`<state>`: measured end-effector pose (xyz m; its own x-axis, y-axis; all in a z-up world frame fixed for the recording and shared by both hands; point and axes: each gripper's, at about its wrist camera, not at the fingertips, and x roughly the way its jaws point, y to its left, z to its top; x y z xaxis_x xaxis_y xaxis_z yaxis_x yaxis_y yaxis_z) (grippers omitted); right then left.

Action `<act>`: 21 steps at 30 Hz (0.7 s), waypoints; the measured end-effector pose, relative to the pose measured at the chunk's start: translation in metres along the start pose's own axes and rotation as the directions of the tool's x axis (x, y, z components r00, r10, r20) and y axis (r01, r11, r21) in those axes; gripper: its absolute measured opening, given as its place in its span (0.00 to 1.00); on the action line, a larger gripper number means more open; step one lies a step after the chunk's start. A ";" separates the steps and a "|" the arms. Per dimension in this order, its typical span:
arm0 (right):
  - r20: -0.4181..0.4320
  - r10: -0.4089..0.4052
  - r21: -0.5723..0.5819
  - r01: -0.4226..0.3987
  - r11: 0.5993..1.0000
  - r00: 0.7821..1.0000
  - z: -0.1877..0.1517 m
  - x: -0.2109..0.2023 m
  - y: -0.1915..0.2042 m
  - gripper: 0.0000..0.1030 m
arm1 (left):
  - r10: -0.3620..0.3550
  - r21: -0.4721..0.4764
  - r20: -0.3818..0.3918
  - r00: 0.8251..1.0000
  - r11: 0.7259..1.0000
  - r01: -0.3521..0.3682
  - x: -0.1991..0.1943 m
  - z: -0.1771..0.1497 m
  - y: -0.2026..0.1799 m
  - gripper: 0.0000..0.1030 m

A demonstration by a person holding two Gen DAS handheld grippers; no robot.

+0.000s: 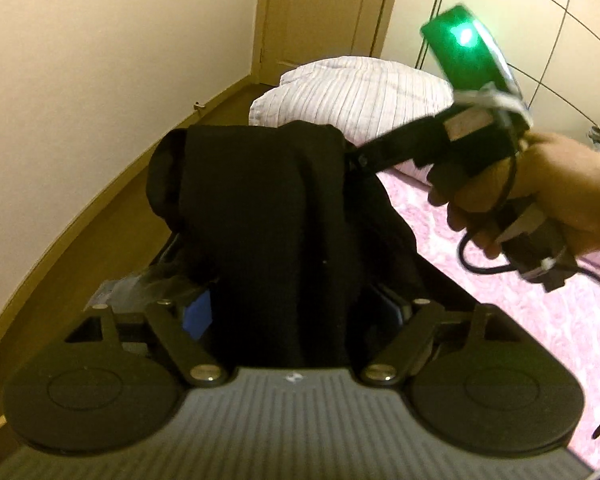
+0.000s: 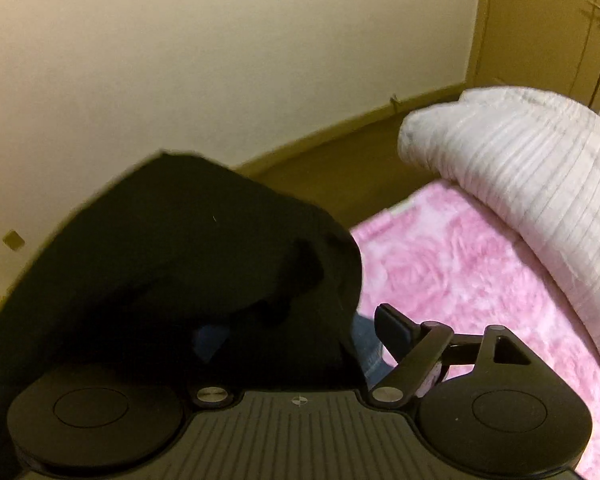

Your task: Fold clothes

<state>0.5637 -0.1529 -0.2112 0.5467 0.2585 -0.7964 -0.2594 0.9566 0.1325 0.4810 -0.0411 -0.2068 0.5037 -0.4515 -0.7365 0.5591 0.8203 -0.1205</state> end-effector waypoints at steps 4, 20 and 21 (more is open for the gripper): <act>-0.014 0.016 -0.036 -0.016 0.999 1.000 0.001 0.003 0.008 0.80 | -0.015 -0.003 -0.008 1.000 1.000 0.015 0.005 0.002 0.003 0.79; 0.106 -0.033 0.055 0.028 0.998 0.994 -0.012 -0.069 -0.012 0.05 | -0.093 0.124 0.109 0.990 0.989 0.079 -0.058 0.012 -0.036 0.18; 0.123 -0.041 0.075 0.032 0.997 0.992 -0.016 -0.085 -0.016 0.05 | -0.101 0.140 0.118 0.988 0.987 0.085 -0.066 0.013 -0.043 0.17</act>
